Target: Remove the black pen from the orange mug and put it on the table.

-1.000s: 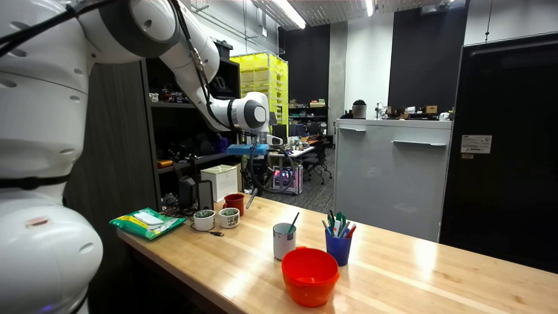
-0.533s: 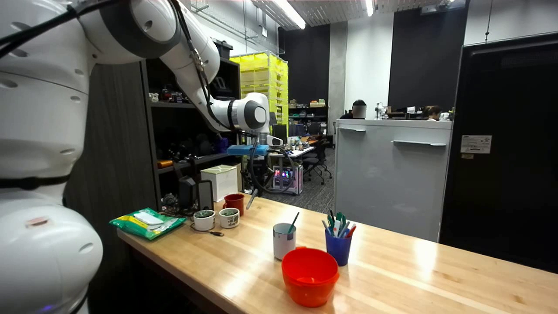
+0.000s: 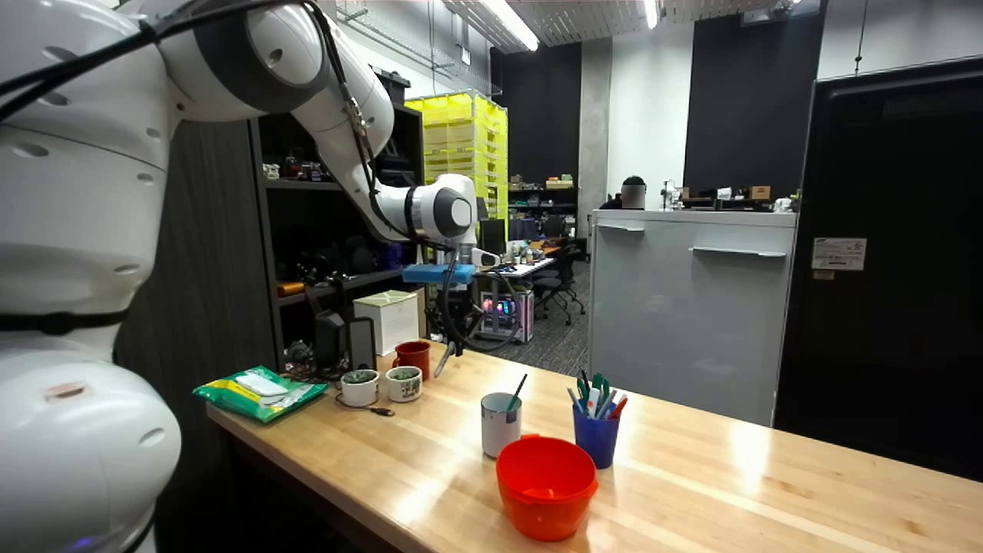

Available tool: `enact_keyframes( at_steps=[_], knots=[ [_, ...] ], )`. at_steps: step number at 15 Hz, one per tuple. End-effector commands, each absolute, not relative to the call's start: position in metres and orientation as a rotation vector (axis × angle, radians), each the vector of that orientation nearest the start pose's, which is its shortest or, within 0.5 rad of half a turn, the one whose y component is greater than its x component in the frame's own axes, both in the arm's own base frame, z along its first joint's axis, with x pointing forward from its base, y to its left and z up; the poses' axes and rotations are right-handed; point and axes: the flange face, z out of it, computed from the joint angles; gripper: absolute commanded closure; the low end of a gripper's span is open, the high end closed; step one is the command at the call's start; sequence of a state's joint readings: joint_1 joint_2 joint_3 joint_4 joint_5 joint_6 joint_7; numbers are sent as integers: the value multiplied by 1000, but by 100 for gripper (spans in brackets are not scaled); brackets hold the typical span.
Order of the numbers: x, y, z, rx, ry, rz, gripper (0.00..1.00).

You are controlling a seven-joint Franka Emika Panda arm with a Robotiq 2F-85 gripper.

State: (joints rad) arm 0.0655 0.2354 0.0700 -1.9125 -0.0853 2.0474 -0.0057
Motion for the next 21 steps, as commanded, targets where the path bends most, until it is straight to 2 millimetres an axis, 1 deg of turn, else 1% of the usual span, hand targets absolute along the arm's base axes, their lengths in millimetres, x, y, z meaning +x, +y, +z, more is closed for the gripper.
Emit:
enact_keyframes(
  at_steps=[1,10,16,21],
  knots=[
    [602,77,356,-3168,-297,145,96],
    [615,73,318,-3162,-294,89,96],
    [619,67,294,-3161,-277,104,96],
    [621,65,272,-3155,-269,138,96]
  ],
)
